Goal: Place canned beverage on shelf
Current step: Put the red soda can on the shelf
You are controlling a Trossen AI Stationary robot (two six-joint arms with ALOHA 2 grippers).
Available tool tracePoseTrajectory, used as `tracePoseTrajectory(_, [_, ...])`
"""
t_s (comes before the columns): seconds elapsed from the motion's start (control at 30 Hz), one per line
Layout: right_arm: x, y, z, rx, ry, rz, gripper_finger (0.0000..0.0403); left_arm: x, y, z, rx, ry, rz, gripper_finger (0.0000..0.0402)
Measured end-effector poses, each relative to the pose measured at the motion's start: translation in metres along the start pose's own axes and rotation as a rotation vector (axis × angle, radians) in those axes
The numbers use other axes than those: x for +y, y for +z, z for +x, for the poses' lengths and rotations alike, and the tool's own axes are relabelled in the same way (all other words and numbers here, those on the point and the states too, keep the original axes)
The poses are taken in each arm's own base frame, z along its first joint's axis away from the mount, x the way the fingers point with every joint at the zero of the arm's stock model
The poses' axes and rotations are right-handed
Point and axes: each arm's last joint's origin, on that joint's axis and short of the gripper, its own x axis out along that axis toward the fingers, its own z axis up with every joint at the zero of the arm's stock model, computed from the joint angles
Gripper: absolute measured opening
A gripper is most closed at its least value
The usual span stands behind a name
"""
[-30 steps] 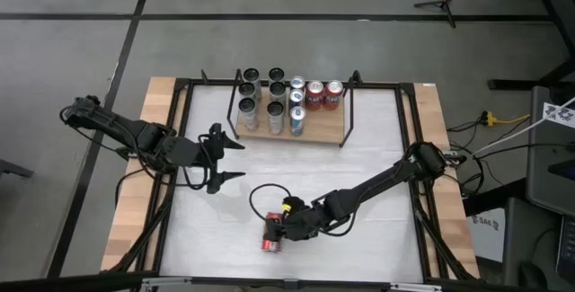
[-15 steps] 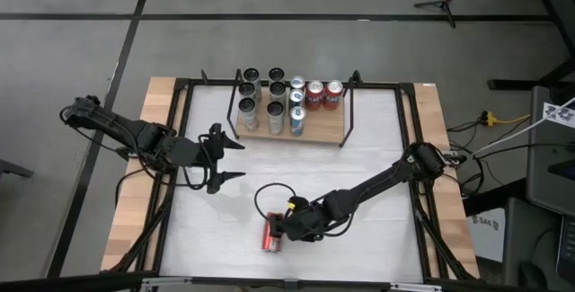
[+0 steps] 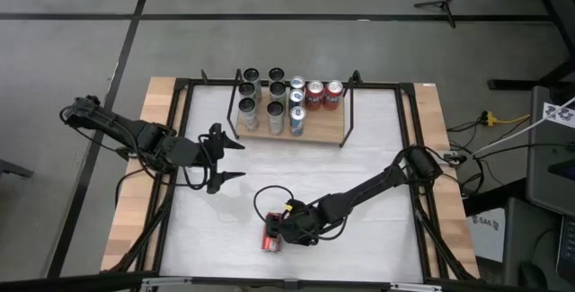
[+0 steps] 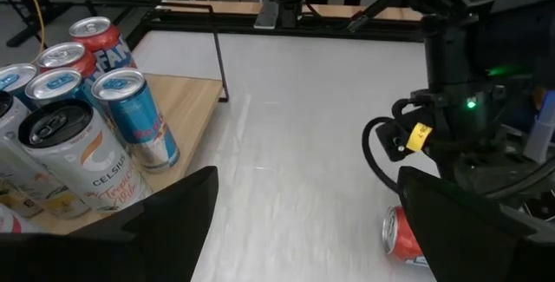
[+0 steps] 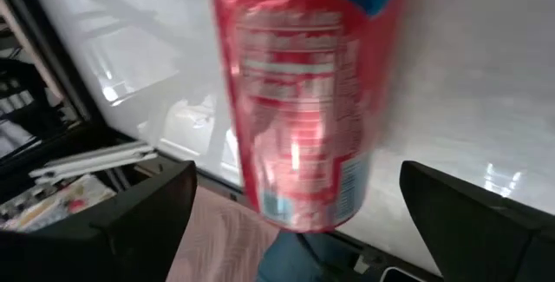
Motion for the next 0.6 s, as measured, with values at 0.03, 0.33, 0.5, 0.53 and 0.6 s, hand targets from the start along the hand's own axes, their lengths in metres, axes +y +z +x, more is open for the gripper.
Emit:
tracePoseTrajectory(0.03, [0.000, 0.000, 0.001, -0.001, 0.000, 0.006, 0.0399, 0.000, 0.000, 0.000, -0.001, 0.000, 0.000, 0.0350])
tracePoseTrajectory(0.33, [0.001, 0.001, 0.009, -0.028, 0.059, 0.018, 0.0399, 0.000, 0.000, 0.000, -0.001, 0.000, -0.001, 0.0350])
tracePoseTrajectory(0.5, [0.000, 0.008, 0.014, -0.049, 0.051, 0.026, 0.0399, 0.000, 0.000, 0.000, -0.001, 0.000, -0.001, 0.0350])
tracePoseTrajectory(0.53, [0.000, 0.010, 0.015, -0.049, 0.048, 0.028, 0.0399, 0.000, 0.000, 0.000, -0.002, -0.001, -0.001, 0.0350])
tracePoseTrajectory(0.6, [0.001, 0.012, 0.016, -0.049, 0.050, 0.032, 0.0399, 0.000, 0.000, 0.000, -0.001, 0.000, -0.001, 0.0350])
